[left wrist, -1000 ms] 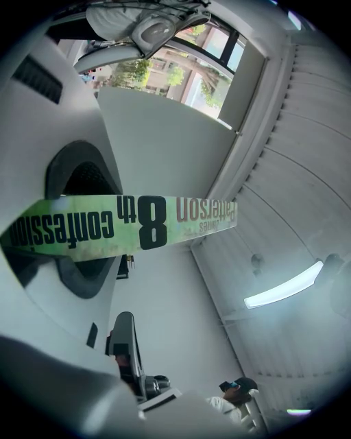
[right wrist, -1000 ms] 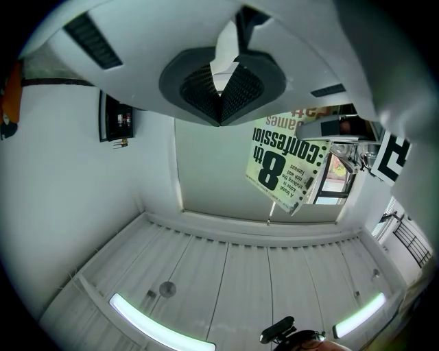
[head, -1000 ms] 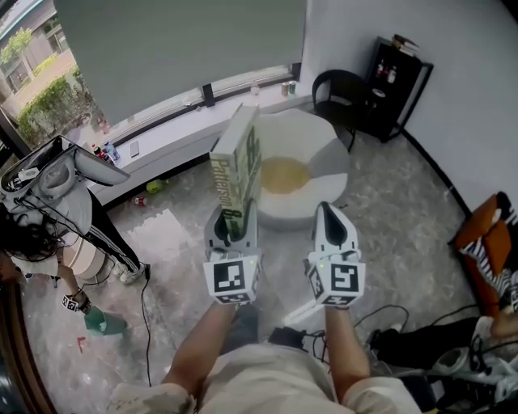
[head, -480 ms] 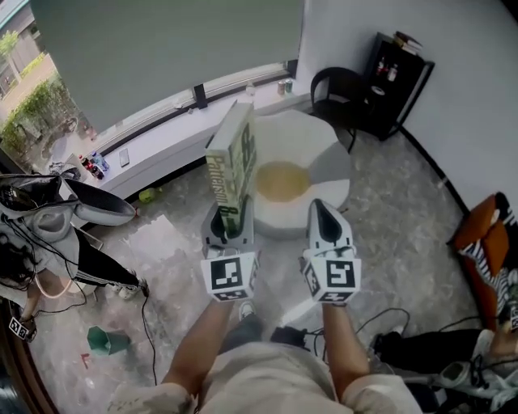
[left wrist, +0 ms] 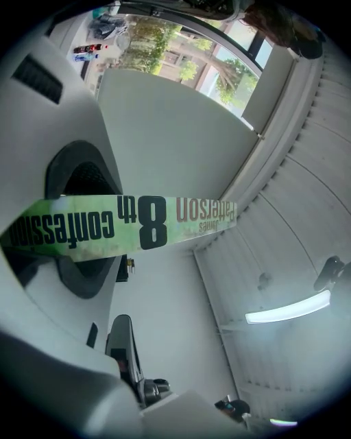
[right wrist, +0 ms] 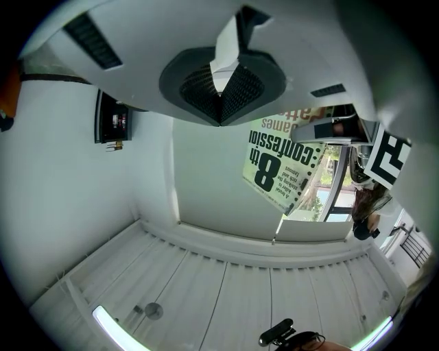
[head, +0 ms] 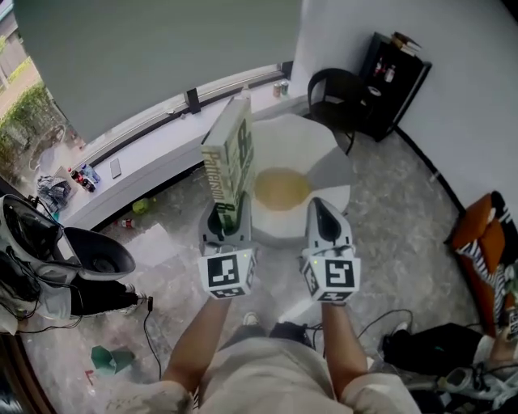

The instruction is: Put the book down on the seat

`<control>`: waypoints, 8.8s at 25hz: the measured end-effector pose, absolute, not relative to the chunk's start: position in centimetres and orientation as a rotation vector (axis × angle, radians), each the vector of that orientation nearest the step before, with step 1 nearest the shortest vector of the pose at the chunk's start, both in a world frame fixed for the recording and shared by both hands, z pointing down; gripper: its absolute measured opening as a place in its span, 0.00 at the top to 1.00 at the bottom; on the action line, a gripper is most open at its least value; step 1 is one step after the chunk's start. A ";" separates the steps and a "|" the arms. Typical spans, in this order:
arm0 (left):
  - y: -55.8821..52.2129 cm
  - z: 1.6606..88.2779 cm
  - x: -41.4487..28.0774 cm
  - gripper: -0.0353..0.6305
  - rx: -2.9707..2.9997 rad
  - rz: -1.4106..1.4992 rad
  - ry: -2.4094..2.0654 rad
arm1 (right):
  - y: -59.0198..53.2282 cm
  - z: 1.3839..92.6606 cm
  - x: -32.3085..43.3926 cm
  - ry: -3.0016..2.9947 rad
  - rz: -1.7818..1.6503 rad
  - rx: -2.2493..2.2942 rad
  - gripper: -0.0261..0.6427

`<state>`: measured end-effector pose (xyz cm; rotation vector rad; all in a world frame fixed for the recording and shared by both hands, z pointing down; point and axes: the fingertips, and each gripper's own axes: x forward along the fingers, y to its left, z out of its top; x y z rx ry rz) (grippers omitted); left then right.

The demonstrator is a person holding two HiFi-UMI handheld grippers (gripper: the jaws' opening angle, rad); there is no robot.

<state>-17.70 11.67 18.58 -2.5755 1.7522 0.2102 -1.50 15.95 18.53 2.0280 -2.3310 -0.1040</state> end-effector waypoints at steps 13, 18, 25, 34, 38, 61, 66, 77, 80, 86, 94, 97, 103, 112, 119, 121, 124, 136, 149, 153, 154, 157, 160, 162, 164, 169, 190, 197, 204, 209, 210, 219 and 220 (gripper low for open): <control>6.1 20.5 -16.8 0.70 -2.581 0.174 1.712 | 10.8 20.5 0.4 -2.289 -0.088 2.086 0.96; 1.8 19.8 -15.3 0.70 -2.575 0.174 1.703 | 6.6 19.9 3.0 -2.277 -0.082 2.113 0.96; -5.4 19.9 -10.3 0.70 -2.588 0.180 1.751 | 0.2 20.2 7.9 -2.294 -0.070 2.114 0.96; -11.9 19.3 -1.3 0.70 -2.560 0.165 1.744 | -6.9 20.8 16.0 -2.316 -0.042 2.113 0.96; -13.6 19.4 1.1 0.70 -2.539 0.146 1.743 | -8.9 20.9 18.3 -2.326 -0.026 2.111 0.96; -24.5 23.1 2.0 0.70 -2.614 0.094 1.777 | -20.3 23.0 19.8 -2.267 0.034 2.090 0.96; -28.3 24.8 0.4 0.70 -2.653 0.094 1.758 | -24.3 24.8 17.2 -2.253 0.080 2.044 0.96; -36.1 34.5 -1.6 0.70 -2.915 0.061 1.793 | -30.5 31.7 12.7 -2.201 0.201 1.970 0.96; -37.8 37.6 -1.8 0.70 -2.972 0.030 1.802 | -31.6 34.3 12.1 -2.168 0.255 1.970 0.96; -39.8 43.6 -1.2 0.70 -3.083 -0.029 1.828 | -33.8 39.5 12.0 -2.148 0.329 1.950 0.96; -40.4 53.6 1.0 0.70 -3.264 -0.001 1.934 | -34.2 48.0 13.9 -2.128 0.475 1.927 0.96; -41.3 55.8 1.2 0.70 -3.316 0.048 1.983 | -35.4 49.6 14.3 -2.124 0.494 1.903 0.96; -41.7 63.5 1.9 0.70 -3.450 0.217 2.029 | -36.5 56.7 16.4 -2.136 0.628 1.900 0.96; -41.0 72.8 3.3 0.70 -3.516 0.437 2.097 | -35.3 64.7 18.4 -2.122 0.673 1.861 0.96; -40.9 79.6 4.1 0.70 -3.563 0.629 2.168 | -36.4 70.1 17.4 -2.143 0.628 1.855 0.96; -41.2 81.7 4.3 0.70 -3.567 0.653 2.194 | -36.9 71.9 17.2 -2.143 0.640 1.853 0.96; -41.8 85.0 4.8 0.70 -3.591 0.664 2.188 | -37.3 74.5 17.3 -2.143 0.664 1.845 0.96; -43.9 94.7 6.8 0.70 -3.600 0.872 2.176 | -36.9 80.7 17.8 -2.199 0.758 1.797 0.96; -43.0 100.8 6.7 0.70 -3.600 1.065 2.172 | -36.1 86.2 15.4 -2.229 0.726 1.736 0.96; -42.9 101.9 6.7 0.65 -3.598 1.117 2.218 | -36.1 86.4 15.3 -2.225 0.734 1.731 0.96; -42.9 102.1 6.5 0.63 -3.591 1.096 2.242 | -36.1 86.4 15.2 -2.224 0.737 1.730 0.96; -43.1 102.4 6.0 0.58 -3.563 0.987 2.301 | -36.5 86.1 15.0 -2.226 0.739 1.730 0.96; -42.9 103.0 5.7 0.54 -3.521 0.933 2.407 | -36.7 85.8 14.9 -2.227 0.740 1.730 0.96; -42.7 103.3 5.5 0.51 -3.500 0.903 2.473 | -36.9 85.6 14.8 -2.231 0.738 1.728 0.96; -42.6 103.5 5.4 0.48 -3.472 0.865 2.541 | -37.0 85.3 14.8 -2.234 0.734 1.728 0.96; -42.2 103.6 4.7 0.42 -3.365 0.756 2.733 | -37.2 84.7 14.7 -2.232 0.735 1.735 0.96; -38.7 95.6 3.4 0.42 -3.349 0.805 2.795 | -38.5 77.6 15.5 -2.240 0.695 1.786 0.96; -40.8 85.8 4.3 0.60 -3.422 1.229 2.503 | -38.5 72.0 15.9 -2.251 0.651 1.819 0.96; -40.6 75.2 3.6 0.81 -3.486 1.344 2.262 | -37.0 64.8 16.4 -2.232 0.620 1.872 0.96; -39.9 66.8 3.3 0.94 -3.427 1.691 2.133 | -36.1 58.1 17.2 -2.254 0.568 1.914 0.96; -39.6 64.9 3.3 0.94 -3.417 1.744 2.102 | -35.9 56.6 17.3 -2.259 0.558 1.927 0.96; -37.5 47.5 2.4 0.94 -3.365 1.919 1.901 | -34.0 42.2 16.1 -2.334 0.415 1.965 0.96; -37.4 45.0 2.4 0.94 -3.370 1.955 1.817 | -33.9 40.5 16.0 -2.346 0.401 1.972 0.96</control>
